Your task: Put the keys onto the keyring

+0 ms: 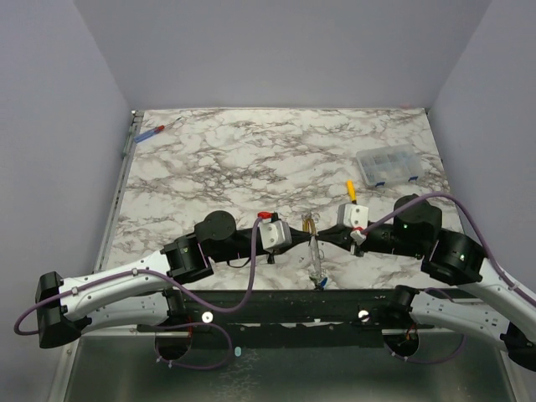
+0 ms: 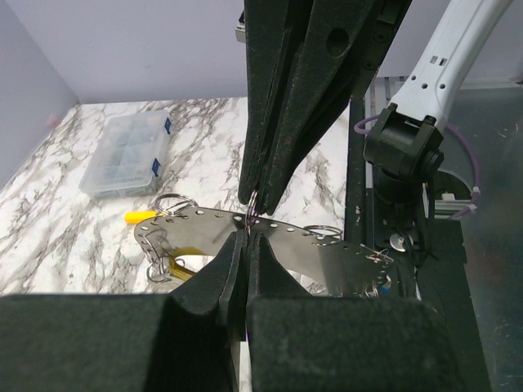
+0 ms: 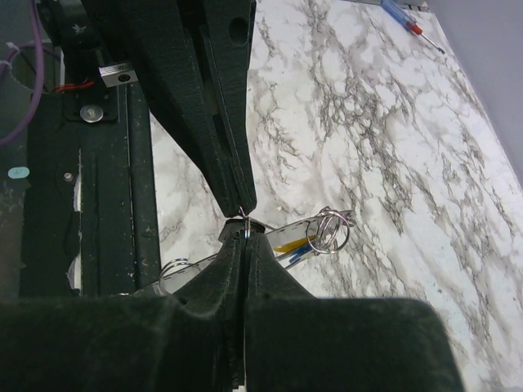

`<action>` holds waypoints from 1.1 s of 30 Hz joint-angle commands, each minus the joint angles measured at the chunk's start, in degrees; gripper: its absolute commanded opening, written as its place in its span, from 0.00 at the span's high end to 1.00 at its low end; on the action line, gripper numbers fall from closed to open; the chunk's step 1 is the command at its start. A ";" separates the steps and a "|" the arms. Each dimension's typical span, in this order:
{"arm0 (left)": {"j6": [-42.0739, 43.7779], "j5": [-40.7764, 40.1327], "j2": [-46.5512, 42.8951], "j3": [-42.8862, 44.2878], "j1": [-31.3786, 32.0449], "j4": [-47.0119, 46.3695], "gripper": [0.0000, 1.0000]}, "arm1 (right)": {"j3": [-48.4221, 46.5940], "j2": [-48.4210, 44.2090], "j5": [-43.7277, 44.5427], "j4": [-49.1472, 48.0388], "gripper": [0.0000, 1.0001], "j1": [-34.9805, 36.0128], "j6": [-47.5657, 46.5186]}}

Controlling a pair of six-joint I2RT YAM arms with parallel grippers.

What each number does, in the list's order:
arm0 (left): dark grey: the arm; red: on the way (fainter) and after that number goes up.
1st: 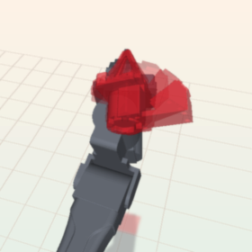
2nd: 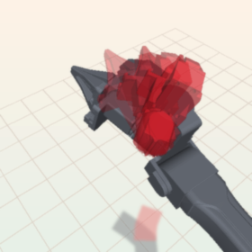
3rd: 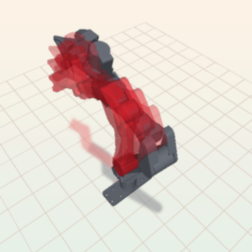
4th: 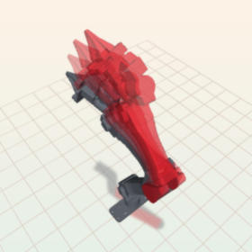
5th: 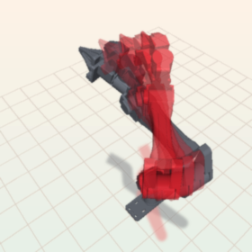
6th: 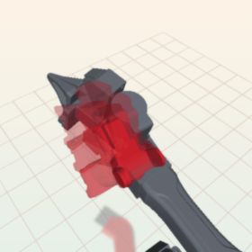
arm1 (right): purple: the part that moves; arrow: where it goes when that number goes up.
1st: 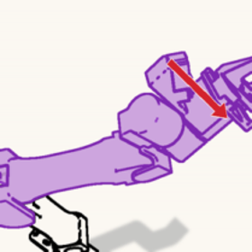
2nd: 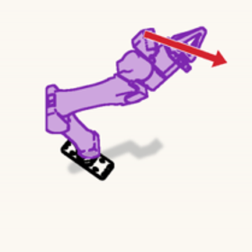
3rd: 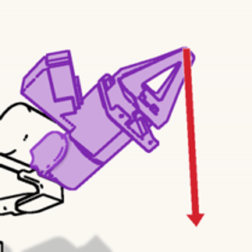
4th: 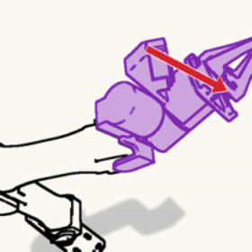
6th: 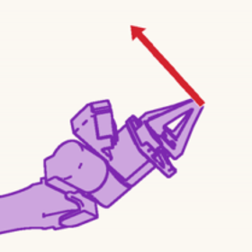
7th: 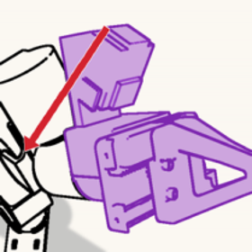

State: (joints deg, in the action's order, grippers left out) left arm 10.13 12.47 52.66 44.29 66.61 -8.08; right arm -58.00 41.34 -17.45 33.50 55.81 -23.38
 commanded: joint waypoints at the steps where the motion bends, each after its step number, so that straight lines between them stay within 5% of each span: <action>1: -0.62 -0.60 -0.16 -0.37 -0.19 0.21 1.00 | 0.41 -1.51 -0.29 -1.72 0.99 0.09 0.78; 18: -1.46 0.15 2.63 0.18 -0.18 -1.07 0.99 | 1.09 -2.73 -0.48 -3.52 0.99 0.09 1.31; 25: -1.51 -0.99 0.96 0.38 -0.16 -0.68 0.60 | 1.36 -2.67 -0.70 -3.44 0.99 0.09 1.39; 33: -2.37 0.17 0.54 1.34 -0.23 -0.71 0.58 | 1.08 -2.85 -1.20 -3.51 1.00 0.09 1.40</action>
State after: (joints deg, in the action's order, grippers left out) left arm 8.73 12.32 53.43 44.29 66.48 -8.58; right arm -56.93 39.29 -17.45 33.08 55.81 -22.52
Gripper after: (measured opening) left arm 0.424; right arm 0.016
